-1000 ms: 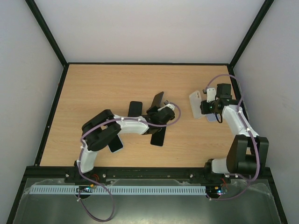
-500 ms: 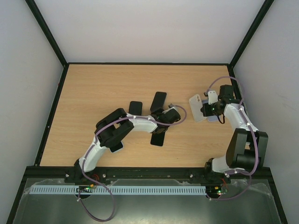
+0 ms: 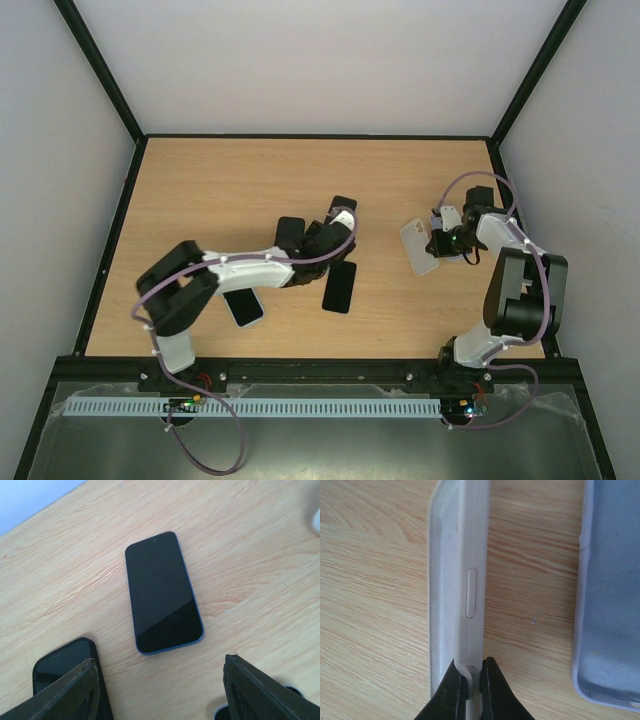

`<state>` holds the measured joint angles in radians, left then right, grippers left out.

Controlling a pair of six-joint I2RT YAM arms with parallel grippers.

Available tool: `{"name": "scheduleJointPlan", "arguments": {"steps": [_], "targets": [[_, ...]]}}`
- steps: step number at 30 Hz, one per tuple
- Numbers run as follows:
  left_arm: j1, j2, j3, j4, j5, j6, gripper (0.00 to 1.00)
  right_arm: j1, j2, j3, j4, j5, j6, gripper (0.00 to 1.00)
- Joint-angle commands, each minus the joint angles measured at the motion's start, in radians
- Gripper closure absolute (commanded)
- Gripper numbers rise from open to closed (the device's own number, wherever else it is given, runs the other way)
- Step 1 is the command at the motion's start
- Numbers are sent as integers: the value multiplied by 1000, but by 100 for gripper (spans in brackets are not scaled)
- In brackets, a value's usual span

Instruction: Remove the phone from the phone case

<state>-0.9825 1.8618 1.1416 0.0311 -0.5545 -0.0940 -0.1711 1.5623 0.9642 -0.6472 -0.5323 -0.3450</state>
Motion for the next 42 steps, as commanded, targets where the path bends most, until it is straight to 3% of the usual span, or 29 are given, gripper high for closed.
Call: {"name": "scheduleJointPlan", "arguments": {"steps": [1,3,8,11,16,21,25,28,35,42], "targets": [[1,-155,-136,71,108,-157,32,-6,69,20,-12,-17,6,98],[3,-208,-192,75,127,-189,31,-12,98,21,16,-11,25,97],[67,-301,-275,34,162,-311,18,-45,73,21,49,25,32,63],[125,-315,-280,-38,163,-376,11,-48,4,22,33,66,20,52],[222,-259,-187,-212,201,-389,0,-48,-166,32,-25,50,21,47],[320,-116,-27,-395,276,-340,0,-44,-328,61,-94,-130,78,36],[363,1,99,-495,291,-294,0,-40,-419,9,-44,-222,126,29],[390,66,187,-552,337,-275,0,-32,-460,-43,-20,-289,127,27],[408,170,324,-654,384,-253,0,-27,-557,-153,122,-289,185,27],[416,258,430,-747,427,-245,0,-27,-604,-175,133,-281,184,27]]}}
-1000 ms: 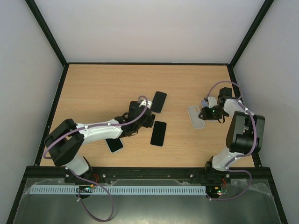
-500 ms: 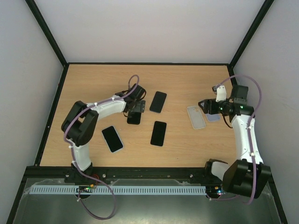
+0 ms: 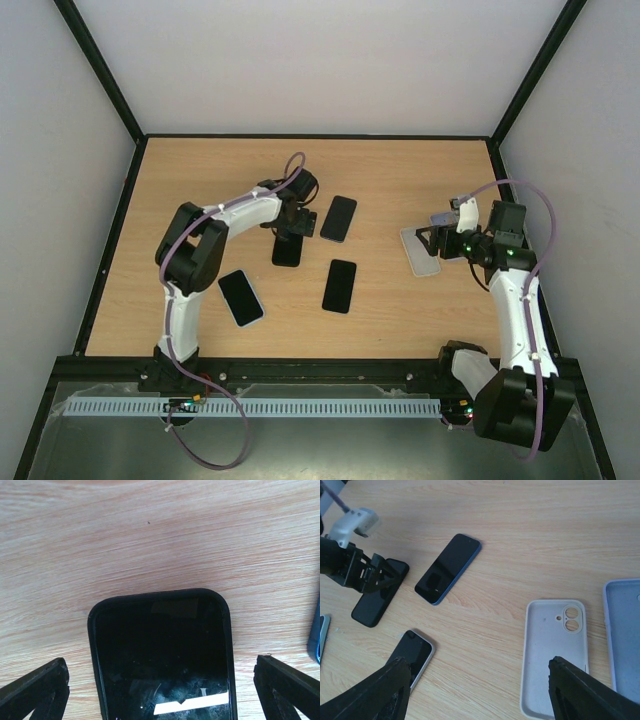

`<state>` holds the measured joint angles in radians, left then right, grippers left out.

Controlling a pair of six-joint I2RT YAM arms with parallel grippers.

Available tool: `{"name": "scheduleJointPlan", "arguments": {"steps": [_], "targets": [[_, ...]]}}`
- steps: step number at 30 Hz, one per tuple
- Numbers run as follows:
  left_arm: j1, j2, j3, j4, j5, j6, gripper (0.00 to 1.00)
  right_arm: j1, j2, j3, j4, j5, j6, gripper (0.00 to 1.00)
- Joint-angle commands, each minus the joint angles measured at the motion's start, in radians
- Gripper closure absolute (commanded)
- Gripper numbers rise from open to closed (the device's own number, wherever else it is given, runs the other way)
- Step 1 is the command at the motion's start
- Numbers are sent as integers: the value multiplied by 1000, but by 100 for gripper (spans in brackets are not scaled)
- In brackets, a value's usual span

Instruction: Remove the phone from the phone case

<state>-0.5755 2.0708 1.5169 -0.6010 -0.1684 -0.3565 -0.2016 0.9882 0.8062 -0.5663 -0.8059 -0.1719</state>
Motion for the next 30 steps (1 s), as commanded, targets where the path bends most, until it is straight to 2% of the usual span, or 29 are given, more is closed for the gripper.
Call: {"name": "scheduleJointPlan", "arguments": {"steps": [1,8,14,22,25,30], "targets": [[8,61,68,-135,39,17,0,4,-30,-17,52,-6,10,27],[6,95,76,-201,45,14,1,4,-10,-14,41,-8,-4,26],[12,97,53,-220,91,17,7,4,-15,-11,37,-6,-6,26],[43,100,34,-195,210,29,19,4,-20,-16,41,3,-2,27],[48,75,30,-183,224,31,29,4,-20,-16,41,5,-2,27],[-3,-109,-9,-72,232,-28,43,4,-23,-10,41,18,2,28]]}}
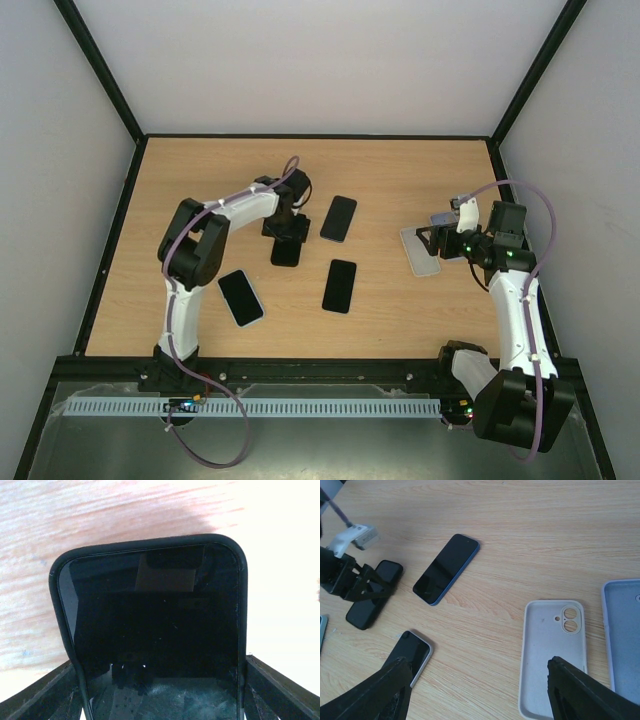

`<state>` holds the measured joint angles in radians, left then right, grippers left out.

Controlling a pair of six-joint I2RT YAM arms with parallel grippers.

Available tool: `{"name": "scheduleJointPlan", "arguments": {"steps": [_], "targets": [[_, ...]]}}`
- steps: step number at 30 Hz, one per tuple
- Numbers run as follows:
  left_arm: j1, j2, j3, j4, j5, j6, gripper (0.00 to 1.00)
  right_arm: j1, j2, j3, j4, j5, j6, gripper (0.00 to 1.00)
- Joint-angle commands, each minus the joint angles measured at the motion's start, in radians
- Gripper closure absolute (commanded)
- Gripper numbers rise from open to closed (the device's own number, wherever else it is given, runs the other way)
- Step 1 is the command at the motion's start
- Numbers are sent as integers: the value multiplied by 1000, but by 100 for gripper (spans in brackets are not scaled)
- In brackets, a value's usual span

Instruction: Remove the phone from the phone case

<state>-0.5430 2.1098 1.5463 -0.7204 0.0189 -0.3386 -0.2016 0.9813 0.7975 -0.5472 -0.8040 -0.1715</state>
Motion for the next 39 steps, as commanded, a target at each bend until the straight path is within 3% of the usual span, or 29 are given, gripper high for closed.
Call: {"name": "scheduleJointPlan", "arguments": {"steps": [1,7,12,17,21,32,39], "targets": [[-55,-196,-45,82,25,-76,45,4,-14,4,20,11,8,28],[-242,-413,-92,384,-131,-212,52,4,36,135,-101,-134,-78,31],[-371,-455,-116,638,-280,-268,51,30,81,289,-275,-276,-171,35],[-427,-468,-159,840,-341,-298,52,152,35,274,-193,-253,-88,37],[-451,-476,-177,904,-365,-299,53,190,-2,226,-73,-205,7,40],[-471,-536,-255,1025,-388,-319,55,252,32,193,-34,-208,39,49],[-490,-545,-271,1055,-393,-321,52,349,35,158,50,-104,112,59]]}}
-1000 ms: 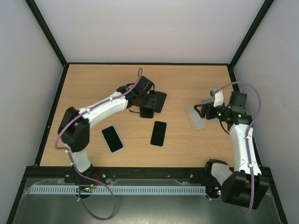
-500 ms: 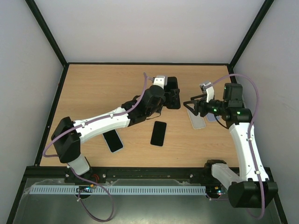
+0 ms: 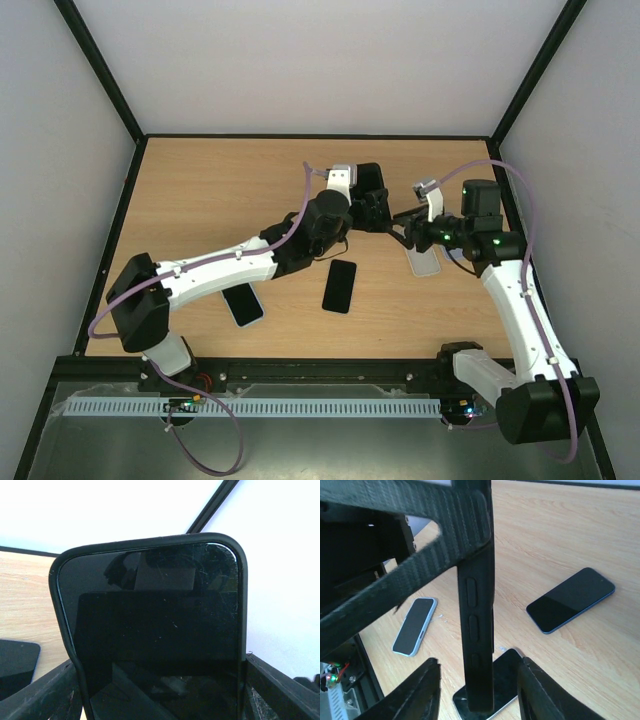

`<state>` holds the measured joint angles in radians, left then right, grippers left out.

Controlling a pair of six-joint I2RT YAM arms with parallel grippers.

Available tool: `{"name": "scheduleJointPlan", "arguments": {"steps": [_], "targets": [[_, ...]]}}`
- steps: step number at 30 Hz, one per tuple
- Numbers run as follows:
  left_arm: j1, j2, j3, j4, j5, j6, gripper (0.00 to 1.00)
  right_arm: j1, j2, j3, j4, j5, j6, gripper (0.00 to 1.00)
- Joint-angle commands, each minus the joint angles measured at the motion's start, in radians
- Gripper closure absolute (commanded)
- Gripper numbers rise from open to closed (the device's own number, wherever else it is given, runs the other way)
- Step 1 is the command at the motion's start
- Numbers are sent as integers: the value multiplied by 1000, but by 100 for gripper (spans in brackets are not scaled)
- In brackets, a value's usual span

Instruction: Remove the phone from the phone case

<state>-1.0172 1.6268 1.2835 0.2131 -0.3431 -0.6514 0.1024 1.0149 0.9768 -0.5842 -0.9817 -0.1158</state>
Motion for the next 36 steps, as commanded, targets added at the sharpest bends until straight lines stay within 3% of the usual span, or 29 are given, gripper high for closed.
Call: {"name": "scheduleJointPlan", "arguments": {"steps": [1,5,6,10,12,17,21,24,29,36], "targets": [[-17,-62,-9,122,-33,-11,52,58,5,-25,94,92,61,62],[-23,-71,-25,131,-48,-17,50,79,10,-40,125,125,89,94],[-24,-76,-31,134,-53,-19,49,79,8,-42,134,134,100,97],[-24,-132,-83,128,-71,51,16,78,-3,-21,123,177,92,98],[-24,-190,-135,90,-122,88,1,78,3,22,47,217,12,98],[-7,-392,-257,-100,-101,232,0,78,27,126,-275,311,-406,98],[-8,-567,-348,-254,176,500,6,79,47,181,-529,328,-754,98],[-9,-647,-355,-399,281,597,14,83,85,231,-699,334,-955,98],[-9,-643,-300,-576,444,685,15,183,63,267,-704,426,-1000,98],[-17,-504,-210,-584,505,769,21,347,100,355,-705,448,-952,98]]}}
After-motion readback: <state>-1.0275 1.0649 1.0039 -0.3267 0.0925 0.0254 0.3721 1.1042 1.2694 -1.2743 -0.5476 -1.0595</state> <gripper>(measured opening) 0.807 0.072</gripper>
